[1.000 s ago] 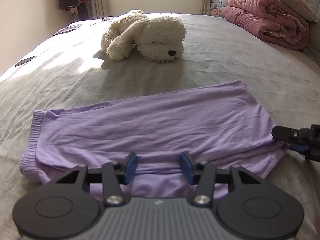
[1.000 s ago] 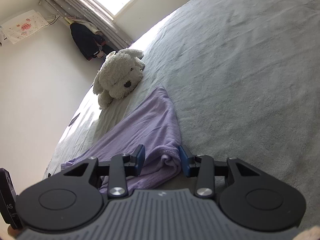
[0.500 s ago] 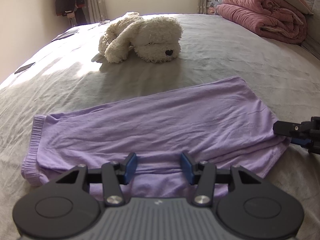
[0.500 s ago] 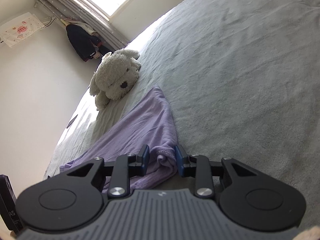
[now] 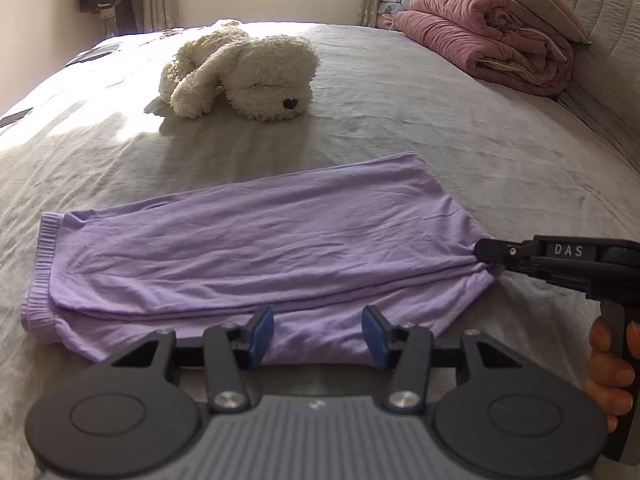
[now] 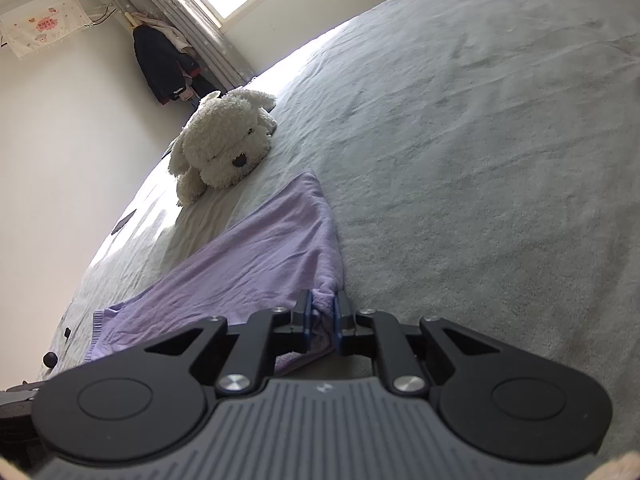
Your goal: Fold clothes
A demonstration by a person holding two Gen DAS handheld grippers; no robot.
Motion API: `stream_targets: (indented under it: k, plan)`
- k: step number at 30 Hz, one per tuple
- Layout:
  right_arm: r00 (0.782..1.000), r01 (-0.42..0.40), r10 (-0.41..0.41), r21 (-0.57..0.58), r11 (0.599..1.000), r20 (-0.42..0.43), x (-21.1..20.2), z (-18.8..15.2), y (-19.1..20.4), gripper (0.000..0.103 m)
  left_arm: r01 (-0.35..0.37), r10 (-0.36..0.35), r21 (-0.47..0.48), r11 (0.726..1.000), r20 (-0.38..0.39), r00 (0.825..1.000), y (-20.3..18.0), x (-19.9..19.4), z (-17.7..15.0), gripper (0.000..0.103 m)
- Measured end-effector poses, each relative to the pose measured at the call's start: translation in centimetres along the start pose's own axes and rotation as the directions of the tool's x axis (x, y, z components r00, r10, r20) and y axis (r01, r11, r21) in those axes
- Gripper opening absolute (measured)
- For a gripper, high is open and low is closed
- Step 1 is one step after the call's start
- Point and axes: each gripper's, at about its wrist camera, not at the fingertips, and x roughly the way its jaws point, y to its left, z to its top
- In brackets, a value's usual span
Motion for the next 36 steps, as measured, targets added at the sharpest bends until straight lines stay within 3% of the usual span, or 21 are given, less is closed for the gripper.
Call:
stream_targets:
  k: [3, 8, 15, 20, 27, 36]
  plan:
    - [1.0, -0.005, 0.005, -0.008, 1.0, 0.025, -0.6, 0.5, 0.3, 0.011, 0.006, -0.007, 0.067, 0.998, 0.023, 1.0, -1.2, -0.2, -0.3, 0.049]
    - [1.0, 0.013, -0.012, -0.044, 0.999, 0.012, -0.3, 0.4, 0.7, 0.011, 0.078, -0.084, 0.132, 0.988, 0.04, 0.996, -2.5, -0.9, -0.7, 0.048]
    - [0.999, -0.013, 0.015, 0.037, 0.999, -0.033, 0.4, 0.3, -0.8, 0.018, 0.145, -0.156, 0.251, 0.957, 0.025, 0.987, -4.3, -1.3, -1.6, 0.048]
    - [0.999, -0.031, 0.034, 0.059, 0.998, -0.041, 0.2, 0.4, -1.2, 0.02, 0.109, -0.11, 0.29, 0.951, -0.015, 0.994, -4.8, 0.3, -2.3, 0.047]
    - [1.0, -0.007, 0.007, 0.002, 1.0, -0.028, -0.1, 0.4, -0.6, 0.012, 0.084, -0.082, 0.305, 0.948, -0.021, 0.996, -4.6, 0.4, -2.5, 0.005]
    - [1.0, 0.003, -0.002, -0.067, 0.998, 0.008, -1.1, 0.9, 1.0, 0.011, 0.163, -0.152, 0.274, 0.948, -0.064, 0.986, -3.6, -0.7, -1.7, 0.002]
